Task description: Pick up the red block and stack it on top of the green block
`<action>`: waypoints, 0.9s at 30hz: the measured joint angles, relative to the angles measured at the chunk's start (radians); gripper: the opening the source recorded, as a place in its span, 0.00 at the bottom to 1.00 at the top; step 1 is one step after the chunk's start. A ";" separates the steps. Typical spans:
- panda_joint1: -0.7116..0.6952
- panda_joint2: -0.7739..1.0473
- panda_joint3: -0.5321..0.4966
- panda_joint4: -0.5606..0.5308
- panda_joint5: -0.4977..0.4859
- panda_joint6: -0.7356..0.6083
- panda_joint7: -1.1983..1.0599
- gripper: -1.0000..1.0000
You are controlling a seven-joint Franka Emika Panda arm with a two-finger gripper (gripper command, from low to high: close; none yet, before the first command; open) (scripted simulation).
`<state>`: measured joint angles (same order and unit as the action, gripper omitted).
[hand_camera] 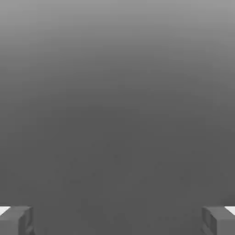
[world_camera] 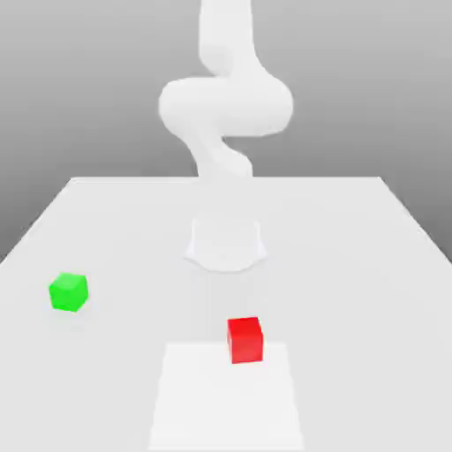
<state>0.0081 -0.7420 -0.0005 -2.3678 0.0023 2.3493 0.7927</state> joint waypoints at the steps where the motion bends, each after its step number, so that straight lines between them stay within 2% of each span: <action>1: 0.004 0.029 0.000 -0.033 0.001 0.024 -0.004 0.50; 16: 0.059 0.503 0.016 -0.535 0.009 0.412 -0.055 0.50; 19: 0.065 0.706 0.020 -0.572 0.000 0.570 -0.054 0.50; 23: 0.070 0.871 0.011 -0.560 -0.017 0.709 -0.043 0.50; 24: 0.073 0.900 0.008 -0.556 -0.019 0.734 -0.041 0.00; 27: 0.072 0.900 0.008 -0.556 -0.020 0.734 -0.040 0.00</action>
<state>0.0805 0.1584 0.0074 -2.9242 -0.0179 3.0830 0.7528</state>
